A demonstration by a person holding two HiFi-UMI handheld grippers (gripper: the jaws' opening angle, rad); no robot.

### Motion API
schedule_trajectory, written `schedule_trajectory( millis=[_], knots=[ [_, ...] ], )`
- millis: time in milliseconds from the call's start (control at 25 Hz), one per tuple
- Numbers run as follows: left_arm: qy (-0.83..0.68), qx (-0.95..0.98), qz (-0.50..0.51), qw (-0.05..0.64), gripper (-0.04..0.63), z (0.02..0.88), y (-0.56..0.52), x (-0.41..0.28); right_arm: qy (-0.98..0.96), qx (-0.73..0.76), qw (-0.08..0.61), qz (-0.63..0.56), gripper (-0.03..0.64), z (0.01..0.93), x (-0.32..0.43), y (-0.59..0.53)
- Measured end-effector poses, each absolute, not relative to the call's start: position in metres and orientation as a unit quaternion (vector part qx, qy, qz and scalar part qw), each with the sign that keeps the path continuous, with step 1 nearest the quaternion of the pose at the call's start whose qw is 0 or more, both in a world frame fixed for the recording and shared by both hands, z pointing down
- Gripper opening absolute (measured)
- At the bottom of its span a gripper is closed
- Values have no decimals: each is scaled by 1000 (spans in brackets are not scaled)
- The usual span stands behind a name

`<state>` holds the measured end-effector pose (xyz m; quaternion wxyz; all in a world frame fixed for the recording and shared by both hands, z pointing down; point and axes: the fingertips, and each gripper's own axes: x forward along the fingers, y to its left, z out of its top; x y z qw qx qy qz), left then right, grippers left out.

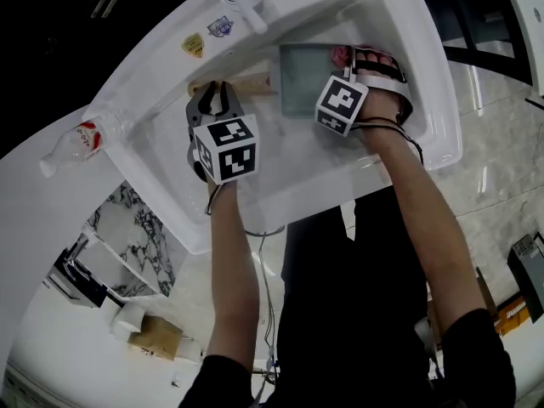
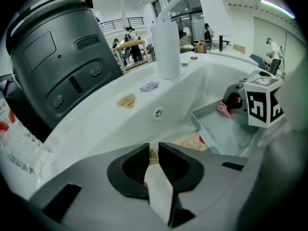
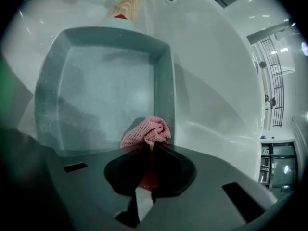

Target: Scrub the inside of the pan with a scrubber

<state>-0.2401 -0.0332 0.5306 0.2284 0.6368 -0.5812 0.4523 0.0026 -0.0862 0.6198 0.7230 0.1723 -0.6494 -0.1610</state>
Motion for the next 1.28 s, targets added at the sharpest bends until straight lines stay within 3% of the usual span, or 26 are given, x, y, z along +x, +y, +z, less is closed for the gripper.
schedule_trajectory(
  millis=[680, 880, 1120, 1280],
  knots=[
    [-571, 641, 458, 231, 69, 530, -32, -238, -642, 24, 766, 0, 40, 625, 13, 2],
    [-569, 645, 458, 225, 67, 530, -32, -237, -661, 8, 741, 119, 40, 625, 8, 32],
    [-565, 646, 462, 224, 66, 530, -32, -237, -681, -9, 722, 123, 40, 621, -11, 36],
    [-558, 650, 467, 220, 66, 530, -32, -236, -737, -12, 660, 144, 40, 612, -56, 37]
  ],
)
